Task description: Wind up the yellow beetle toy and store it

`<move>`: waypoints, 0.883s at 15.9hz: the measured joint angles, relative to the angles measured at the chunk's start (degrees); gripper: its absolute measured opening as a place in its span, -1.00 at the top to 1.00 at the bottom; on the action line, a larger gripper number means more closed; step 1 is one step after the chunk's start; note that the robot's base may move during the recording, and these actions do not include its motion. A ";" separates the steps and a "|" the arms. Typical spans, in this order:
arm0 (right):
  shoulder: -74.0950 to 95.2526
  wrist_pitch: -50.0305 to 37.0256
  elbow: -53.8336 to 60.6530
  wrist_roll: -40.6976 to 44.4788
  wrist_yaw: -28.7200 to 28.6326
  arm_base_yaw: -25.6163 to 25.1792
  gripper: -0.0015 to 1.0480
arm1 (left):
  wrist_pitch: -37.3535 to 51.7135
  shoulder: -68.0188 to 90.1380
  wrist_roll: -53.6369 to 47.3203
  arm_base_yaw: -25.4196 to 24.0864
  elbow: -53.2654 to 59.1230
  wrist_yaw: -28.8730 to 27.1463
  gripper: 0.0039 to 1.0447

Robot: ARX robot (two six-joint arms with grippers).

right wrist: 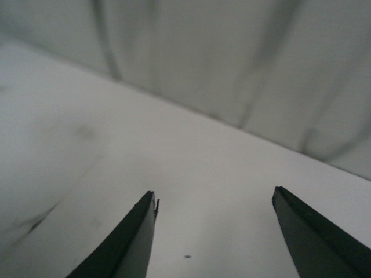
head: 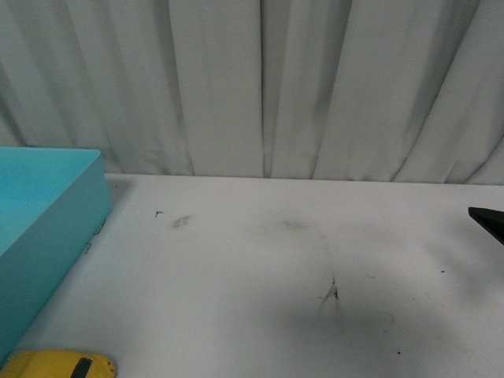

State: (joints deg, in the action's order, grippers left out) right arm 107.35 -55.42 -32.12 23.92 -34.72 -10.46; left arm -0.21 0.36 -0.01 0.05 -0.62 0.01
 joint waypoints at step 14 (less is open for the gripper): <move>-55.28 6.62 29.64 -23.08 34.69 10.75 0.97 | 0.02 0.00 0.00 0.00 0.00 -0.04 -0.88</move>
State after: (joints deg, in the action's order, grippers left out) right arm 52.07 -48.80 -2.48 0.84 -0.03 0.30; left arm -0.19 0.36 -0.01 0.05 -0.62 -0.03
